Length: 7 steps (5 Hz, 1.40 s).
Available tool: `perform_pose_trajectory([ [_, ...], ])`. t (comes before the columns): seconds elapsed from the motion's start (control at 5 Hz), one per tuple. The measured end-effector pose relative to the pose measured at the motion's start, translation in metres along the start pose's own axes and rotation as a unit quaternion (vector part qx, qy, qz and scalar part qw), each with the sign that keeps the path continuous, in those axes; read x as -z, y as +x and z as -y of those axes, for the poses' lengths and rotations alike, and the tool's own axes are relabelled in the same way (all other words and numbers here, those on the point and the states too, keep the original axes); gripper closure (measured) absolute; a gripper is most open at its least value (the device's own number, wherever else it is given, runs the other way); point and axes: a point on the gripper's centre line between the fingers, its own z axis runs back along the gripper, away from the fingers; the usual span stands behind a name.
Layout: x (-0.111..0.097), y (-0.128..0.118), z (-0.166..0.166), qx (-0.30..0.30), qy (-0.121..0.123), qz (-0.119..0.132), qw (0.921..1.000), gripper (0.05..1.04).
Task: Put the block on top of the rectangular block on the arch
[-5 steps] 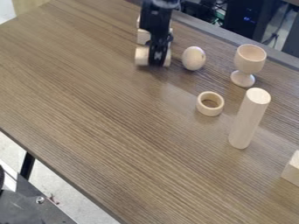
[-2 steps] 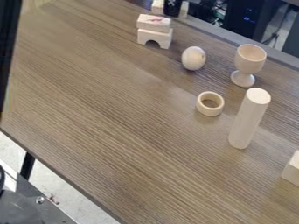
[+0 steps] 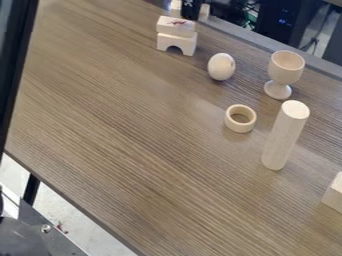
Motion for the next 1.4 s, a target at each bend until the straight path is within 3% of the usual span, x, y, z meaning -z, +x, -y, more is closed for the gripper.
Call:
perform_pose_trajectory([
  [0.6, 0.003, 0.013, 0.012, 0.010, 0.011, -0.006, 0.9999, 0.527],
  [1.2, 0.020, 0.010, 0.004, 0.021, 0.027, 0.005, 0.9994, 0.497],
  [1.4, 0.020, 0.010, 0.004, 0.024, 0.026, 0.011, 0.9993, 0.202],
])
